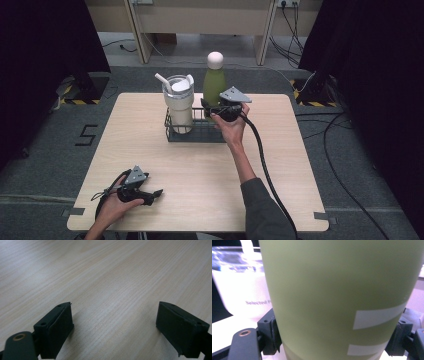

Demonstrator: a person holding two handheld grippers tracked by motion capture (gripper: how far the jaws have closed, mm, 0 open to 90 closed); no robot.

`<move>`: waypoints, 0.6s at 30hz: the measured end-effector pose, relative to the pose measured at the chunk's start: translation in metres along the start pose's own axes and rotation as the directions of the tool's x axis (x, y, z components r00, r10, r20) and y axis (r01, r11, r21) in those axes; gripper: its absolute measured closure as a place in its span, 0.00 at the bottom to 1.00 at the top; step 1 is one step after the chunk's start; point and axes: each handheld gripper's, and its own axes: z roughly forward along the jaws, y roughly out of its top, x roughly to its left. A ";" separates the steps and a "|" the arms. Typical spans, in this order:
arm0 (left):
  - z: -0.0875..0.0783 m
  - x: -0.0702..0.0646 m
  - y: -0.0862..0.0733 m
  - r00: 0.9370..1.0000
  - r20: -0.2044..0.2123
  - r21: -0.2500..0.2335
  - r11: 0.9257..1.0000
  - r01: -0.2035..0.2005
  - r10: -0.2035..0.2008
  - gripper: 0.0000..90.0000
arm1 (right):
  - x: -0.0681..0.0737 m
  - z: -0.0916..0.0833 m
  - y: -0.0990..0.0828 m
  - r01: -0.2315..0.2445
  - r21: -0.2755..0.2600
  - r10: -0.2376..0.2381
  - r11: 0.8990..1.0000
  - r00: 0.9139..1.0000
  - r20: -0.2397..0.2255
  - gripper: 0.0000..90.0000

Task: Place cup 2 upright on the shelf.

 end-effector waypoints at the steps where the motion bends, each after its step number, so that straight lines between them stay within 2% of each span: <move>1: 0.000 0.000 0.000 1.000 0.000 0.000 1.000 0.000 0.000 0.14 | -0.001 0.001 -0.002 -0.003 0.005 0.003 1.000 1.000 0.002 0.23; 7: 0.000 0.000 0.000 1.000 -0.001 -0.002 1.000 0.000 0.000 0.14 | -0.005 0.009 -0.011 -0.018 0.022 0.018 1.000 1.000 0.016 0.23; 18: 0.000 0.000 0.000 1.000 0.000 0.000 1.000 -0.001 0.001 0.14 | 0.000 0.021 -0.024 -0.022 0.045 0.021 0.999 1.000 0.017 0.23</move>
